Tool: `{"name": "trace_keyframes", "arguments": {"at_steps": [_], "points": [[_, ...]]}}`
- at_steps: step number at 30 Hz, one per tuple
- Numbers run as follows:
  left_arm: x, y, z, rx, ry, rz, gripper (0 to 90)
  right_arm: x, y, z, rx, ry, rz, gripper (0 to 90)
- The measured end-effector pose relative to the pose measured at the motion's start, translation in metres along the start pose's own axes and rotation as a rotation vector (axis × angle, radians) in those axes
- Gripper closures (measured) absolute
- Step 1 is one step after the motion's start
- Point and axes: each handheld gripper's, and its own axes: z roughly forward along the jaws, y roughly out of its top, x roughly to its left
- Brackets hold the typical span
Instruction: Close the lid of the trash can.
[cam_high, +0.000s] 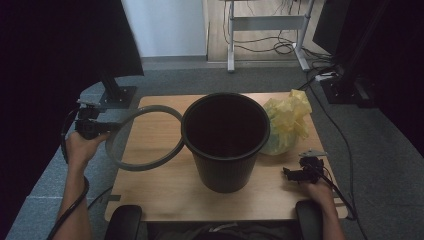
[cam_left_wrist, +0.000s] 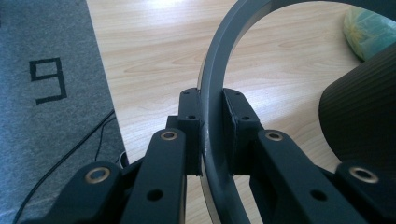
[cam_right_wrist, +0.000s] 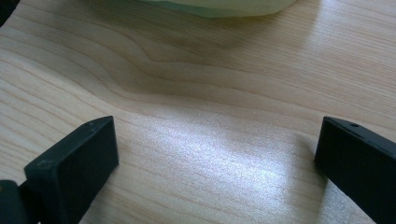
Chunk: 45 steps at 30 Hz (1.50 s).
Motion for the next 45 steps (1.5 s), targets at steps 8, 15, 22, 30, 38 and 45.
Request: {"name": "trace_keyframes", "arguments": {"at_steps": [8,15,22,30,38,45], "points": [[0.003,0.01,-0.021,-0.007,0.01,-0.011,78.9,0.0,0.0,0.0,0.0,0.0,0.0,0.0],[0.003,0.018,-0.038,-0.019,0.016,-0.013,78.8,0.0,0.0,0.0,0.0,0.0,0.0,0.0],[0.0,0.026,-0.051,-0.036,0.002,-0.013,78.8,0.0,0.0,0.0,0.0,0.0,0.0,0.0],[-0.009,0.038,-0.059,-0.046,-0.008,0.005,78.8,0.0,0.0,0.0,0.0,0.0,0.0,0.0],[-0.023,0.046,-0.052,-0.035,-0.017,0.035,78.7,0.0,0.0,0.0,0.0,0.0,0.0,0.0],[-0.035,0.054,-0.04,-0.027,-0.033,0.058,78.7,0.0,0.0,0.0,0.0,0.0,0.0,0.0]]}}
